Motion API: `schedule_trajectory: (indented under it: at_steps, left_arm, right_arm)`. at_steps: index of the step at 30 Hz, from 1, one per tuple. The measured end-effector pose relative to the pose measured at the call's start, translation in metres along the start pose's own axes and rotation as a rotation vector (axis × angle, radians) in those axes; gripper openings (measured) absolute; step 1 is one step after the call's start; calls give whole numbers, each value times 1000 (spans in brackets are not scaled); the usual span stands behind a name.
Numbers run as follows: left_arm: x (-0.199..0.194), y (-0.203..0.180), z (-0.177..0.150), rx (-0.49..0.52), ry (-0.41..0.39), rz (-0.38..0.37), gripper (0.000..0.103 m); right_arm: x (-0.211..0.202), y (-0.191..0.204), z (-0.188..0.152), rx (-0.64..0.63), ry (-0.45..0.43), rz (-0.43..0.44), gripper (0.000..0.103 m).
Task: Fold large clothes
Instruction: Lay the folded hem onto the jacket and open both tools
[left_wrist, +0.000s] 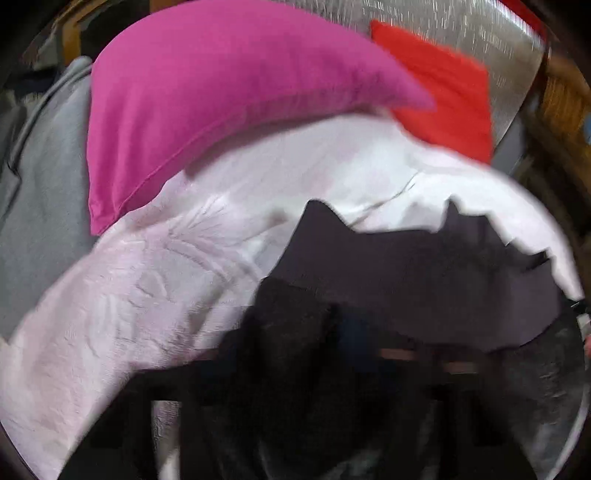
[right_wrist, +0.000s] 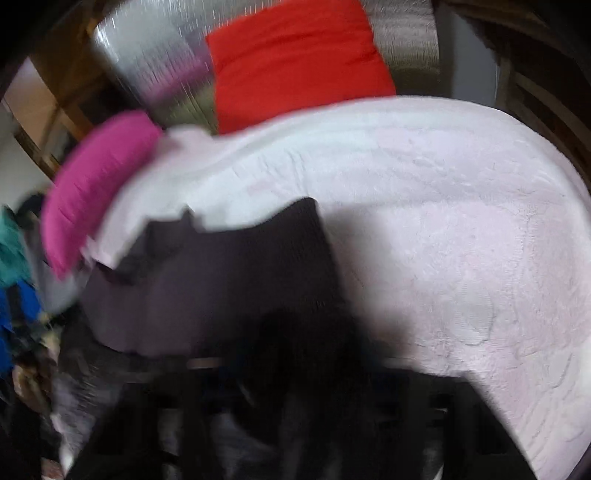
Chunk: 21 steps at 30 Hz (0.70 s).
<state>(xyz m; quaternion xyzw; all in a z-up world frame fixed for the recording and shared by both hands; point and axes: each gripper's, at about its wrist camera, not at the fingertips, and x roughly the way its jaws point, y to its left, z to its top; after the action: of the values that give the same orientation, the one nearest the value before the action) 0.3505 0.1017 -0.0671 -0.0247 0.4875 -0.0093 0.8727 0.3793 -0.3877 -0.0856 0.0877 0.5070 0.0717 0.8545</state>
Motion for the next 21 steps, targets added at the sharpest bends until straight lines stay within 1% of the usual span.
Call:
schedule_trajectory:
  at_steps: [1, 2, 4, 5, 6, 7, 9, 10, 11, 13, 14, 15, 16, 17, 18, 19, 20, 21]
  left_arm:
    - [0, -1, 0, 5, -4, 9, 17]
    - [-7, -2, 0, 4, -38, 18, 14]
    - [-22, -2, 2, 1, -103, 23, 13]
    - [-24, -2, 4, -4, -123, 18, 13]
    - [-17, -2, 6, -7, -106, 24, 14]
    - [-4, -3, 5, -8, -70, 37, 14]
    - [20, -6, 2, 6, -9, 78, 15]
    - [26, -7, 2, 6, -7, 90, 15]
    - [25, -8, 3, 10, -15, 97, 16]
    - [27, -8, 4, 13, -12, 109, 17]
    - [28, -8, 4, 15, -12, 119, 20]
    - [28, -8, 5, 13, -13, 124, 21]
    - [26, -8, 6, 12, -18, 131, 23]
    - [21, -9, 6, 12, -32, 144, 30]
    - [18, -10, 8, 10, -44, 154, 34]
    - [8, -10, 8, 1, -61, 163, 43]
    - [0, -9, 8, -9, -70, 175, 58]
    - [-13, -8, 8, -16, -91, 190, 64]
  right_arm:
    - [-9, 5, 1, -28, -33, -26, 15]
    - [-24, 10, 0, -56, -81, -44, 14]
    - [-53, 11, 2, -60, -178, -64, 14]
    - [-57, 7, 3, -43, -200, -75, 14]
    - [-52, -2, 5, -15, -192, -93, 13]
    - [-38, -12, 4, 17, -157, -112, 13]
    - [-12, -20, -3, 41, -91, -127, 13]
    - [-1, -23, -7, 48, -73, -136, 13]
    - [5, -26, -11, 69, -78, -141, 13]
    - [6, -30, -13, 98, -80, -135, 14]
    - [5, -31, -13, 99, -80, -142, 14]
    - [3, -30, -14, 101, -77, -149, 14]
    - [3, -29, -13, 106, -74, -152, 16]
    - [1, -31, -14, 133, -74, -151, 18]
    - [-4, -33, -15, 153, -84, -134, 21]
    - [-7, -32, -14, 163, -91, -121, 32]
    - [-14, -33, -16, 170, -99, -122, 41]
    - [-27, -28, -19, 159, -123, -152, 55]
